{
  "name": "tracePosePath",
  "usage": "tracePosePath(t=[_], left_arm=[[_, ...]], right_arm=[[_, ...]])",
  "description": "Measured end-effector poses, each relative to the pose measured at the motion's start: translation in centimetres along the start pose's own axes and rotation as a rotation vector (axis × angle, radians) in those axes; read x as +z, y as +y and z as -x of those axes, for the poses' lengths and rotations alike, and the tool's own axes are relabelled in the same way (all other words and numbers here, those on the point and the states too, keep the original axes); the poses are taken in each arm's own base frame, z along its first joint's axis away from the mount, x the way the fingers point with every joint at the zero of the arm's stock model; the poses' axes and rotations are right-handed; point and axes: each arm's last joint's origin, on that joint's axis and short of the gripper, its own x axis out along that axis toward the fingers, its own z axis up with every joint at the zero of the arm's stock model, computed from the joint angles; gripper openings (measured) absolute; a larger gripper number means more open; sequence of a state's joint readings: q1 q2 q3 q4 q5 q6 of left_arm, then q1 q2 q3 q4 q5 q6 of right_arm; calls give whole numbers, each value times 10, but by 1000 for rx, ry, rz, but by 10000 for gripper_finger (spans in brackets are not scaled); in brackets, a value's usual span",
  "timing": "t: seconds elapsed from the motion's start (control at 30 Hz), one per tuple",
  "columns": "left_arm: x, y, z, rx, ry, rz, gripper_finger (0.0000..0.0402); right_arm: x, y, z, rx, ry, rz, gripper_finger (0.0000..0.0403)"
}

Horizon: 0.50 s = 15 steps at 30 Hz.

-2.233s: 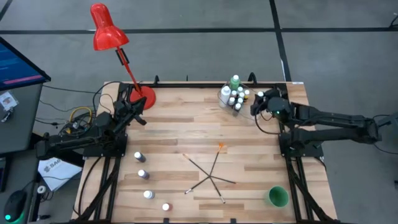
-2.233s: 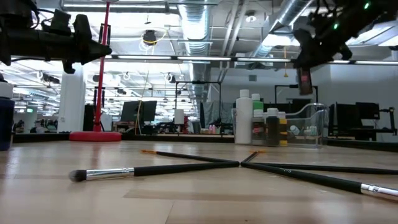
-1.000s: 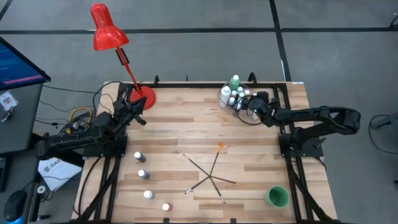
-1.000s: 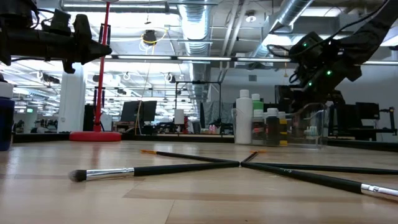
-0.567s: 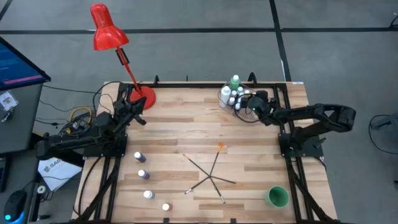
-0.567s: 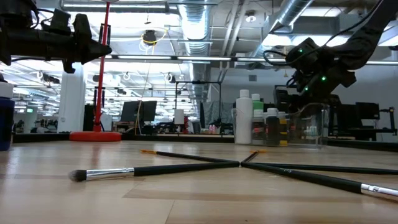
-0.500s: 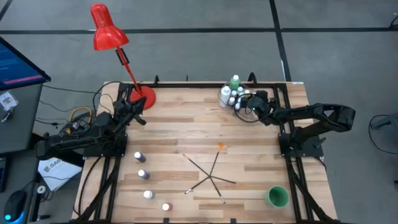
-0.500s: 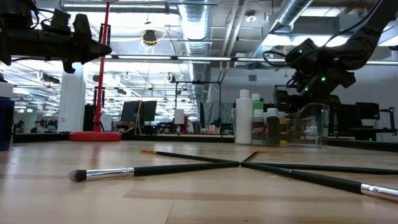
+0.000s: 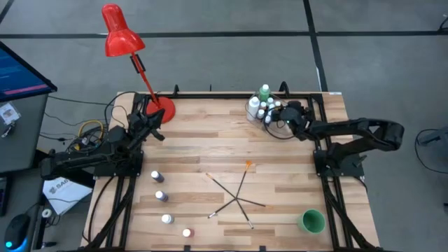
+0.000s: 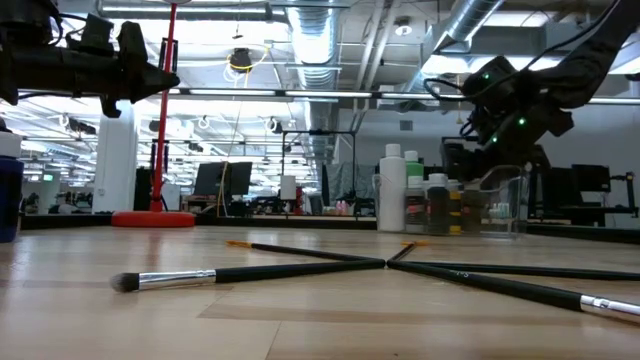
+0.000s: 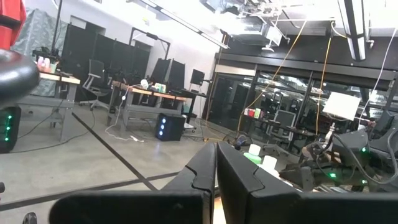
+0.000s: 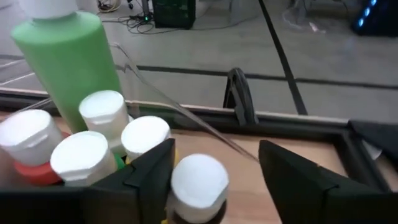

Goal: Pick & Place Paint Supplies
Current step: Put the small black paint bottle into the transparent bin, then put the small red paint bottle into the transparent bin

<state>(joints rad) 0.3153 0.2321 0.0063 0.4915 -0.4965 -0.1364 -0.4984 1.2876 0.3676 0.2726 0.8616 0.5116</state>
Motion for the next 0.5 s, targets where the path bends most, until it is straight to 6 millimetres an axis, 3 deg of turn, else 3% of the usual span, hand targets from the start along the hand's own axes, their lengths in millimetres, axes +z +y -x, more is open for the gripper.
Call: tracePosePath(t=[0.33, 0.5], left_arm=[[0, 0, 0, 0, -1, 1, 8], [0, 0, 0, 0, -3, 2, 8]], right_arm=[[29, -3, 26, 95, -110, 23, 255], [57, 10, 60, 370, -178, 20, 255]])
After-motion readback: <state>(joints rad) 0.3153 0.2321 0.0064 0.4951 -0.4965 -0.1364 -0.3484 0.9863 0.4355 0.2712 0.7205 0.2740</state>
